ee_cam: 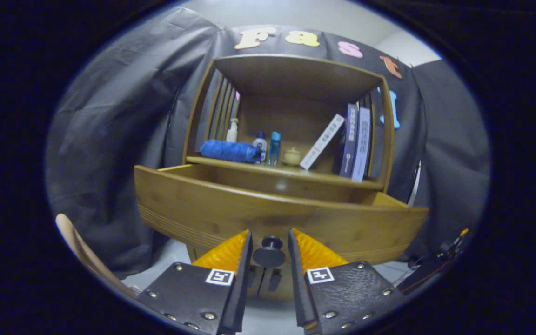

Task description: Pull open the drawer, take out the items inside it, and place them on the countertop above the cabinet.

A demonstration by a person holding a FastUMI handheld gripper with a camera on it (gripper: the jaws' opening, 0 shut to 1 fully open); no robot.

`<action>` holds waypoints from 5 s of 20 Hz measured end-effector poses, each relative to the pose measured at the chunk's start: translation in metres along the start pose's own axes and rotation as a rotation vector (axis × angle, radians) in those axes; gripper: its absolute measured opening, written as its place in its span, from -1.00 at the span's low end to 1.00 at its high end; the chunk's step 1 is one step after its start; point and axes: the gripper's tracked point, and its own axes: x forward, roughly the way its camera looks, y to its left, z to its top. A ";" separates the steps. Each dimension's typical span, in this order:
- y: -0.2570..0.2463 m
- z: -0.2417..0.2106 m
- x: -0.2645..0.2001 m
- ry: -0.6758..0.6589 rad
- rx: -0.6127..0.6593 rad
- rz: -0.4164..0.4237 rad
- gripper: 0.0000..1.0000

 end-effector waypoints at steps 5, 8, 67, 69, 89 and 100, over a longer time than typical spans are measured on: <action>-0.003 0.057 -0.007 -0.072 0.077 0.024 -0.15; -0.014 0.080 0.007 -0.074 0.132 0.021 -0.01; 0.007 -0.080 0.190 1.024 -0.106 0.283 -0.26; 0.006 -0.070 0.186 1.000 -0.097 0.305 -0.26; 0.011 0.037 0.113 0.743 0.077 0.437 -0.49; -0.010 0.106 0.128 0.575 0.065 0.350 -0.50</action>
